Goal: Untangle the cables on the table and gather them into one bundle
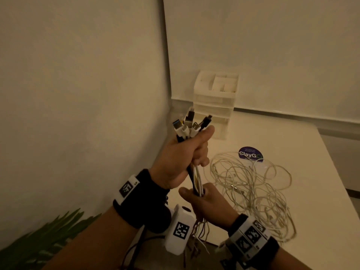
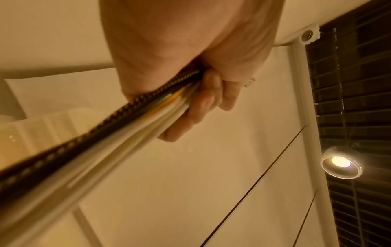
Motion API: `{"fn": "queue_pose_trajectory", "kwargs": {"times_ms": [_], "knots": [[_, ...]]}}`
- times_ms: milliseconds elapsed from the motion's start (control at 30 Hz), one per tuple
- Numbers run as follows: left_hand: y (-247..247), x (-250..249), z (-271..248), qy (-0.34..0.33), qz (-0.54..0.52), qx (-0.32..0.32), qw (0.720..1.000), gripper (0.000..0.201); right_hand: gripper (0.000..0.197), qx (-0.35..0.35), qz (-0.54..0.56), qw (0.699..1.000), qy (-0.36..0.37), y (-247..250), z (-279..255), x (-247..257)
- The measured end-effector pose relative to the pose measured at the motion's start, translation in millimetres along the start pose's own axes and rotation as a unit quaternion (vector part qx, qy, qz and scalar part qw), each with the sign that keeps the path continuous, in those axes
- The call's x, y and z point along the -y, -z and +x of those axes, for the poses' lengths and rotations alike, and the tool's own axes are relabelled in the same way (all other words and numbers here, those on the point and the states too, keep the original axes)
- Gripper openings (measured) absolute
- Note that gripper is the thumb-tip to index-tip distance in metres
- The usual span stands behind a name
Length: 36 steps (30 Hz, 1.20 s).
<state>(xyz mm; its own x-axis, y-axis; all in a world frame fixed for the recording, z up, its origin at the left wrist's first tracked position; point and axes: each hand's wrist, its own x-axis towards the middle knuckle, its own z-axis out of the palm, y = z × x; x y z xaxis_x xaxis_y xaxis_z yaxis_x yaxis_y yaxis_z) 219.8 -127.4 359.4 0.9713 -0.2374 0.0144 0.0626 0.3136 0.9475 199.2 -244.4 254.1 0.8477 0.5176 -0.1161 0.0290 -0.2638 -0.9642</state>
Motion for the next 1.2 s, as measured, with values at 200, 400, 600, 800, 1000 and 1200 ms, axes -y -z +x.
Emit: {"fn": "queue_pose_trajectory", "kwargs": {"times_ms": [200, 400, 600, 800, 1000, 1200], "knots": [[-5, -26, 0, -0.019, -0.05, 0.019, 0.998, 0.049, 0.069, 0.007, -0.021, 0.997, -0.074, -1, -18, -45], [-15, -33, -1, -0.028, -0.055, 0.063, 0.996, 0.051, 0.057, 0.024, -0.017, 0.991, -0.127, -3, -19, -92], [-16, -46, 0, -0.048, -0.091, 0.078, 0.992, 0.054, 0.058, 0.032, -0.031, 0.982, -0.182, 0, -25, -135], [-19, -48, 4, -0.06, -0.082, 0.072, 0.992, 0.055, 0.064, 0.032, -0.092, 0.972, -0.214, -9, -31, -164], [-21, -30, 16, -0.031, -0.058, 0.059, 0.996, 0.053, 0.077, 0.063, -0.143, 0.963, -0.22, -3, -32, -167], [-24, -21, 23, -0.008, -0.081, 0.034, 0.996, 0.055, 0.03, 0.099, -0.169, 0.97, -0.144, 41, -54, -152]]}}
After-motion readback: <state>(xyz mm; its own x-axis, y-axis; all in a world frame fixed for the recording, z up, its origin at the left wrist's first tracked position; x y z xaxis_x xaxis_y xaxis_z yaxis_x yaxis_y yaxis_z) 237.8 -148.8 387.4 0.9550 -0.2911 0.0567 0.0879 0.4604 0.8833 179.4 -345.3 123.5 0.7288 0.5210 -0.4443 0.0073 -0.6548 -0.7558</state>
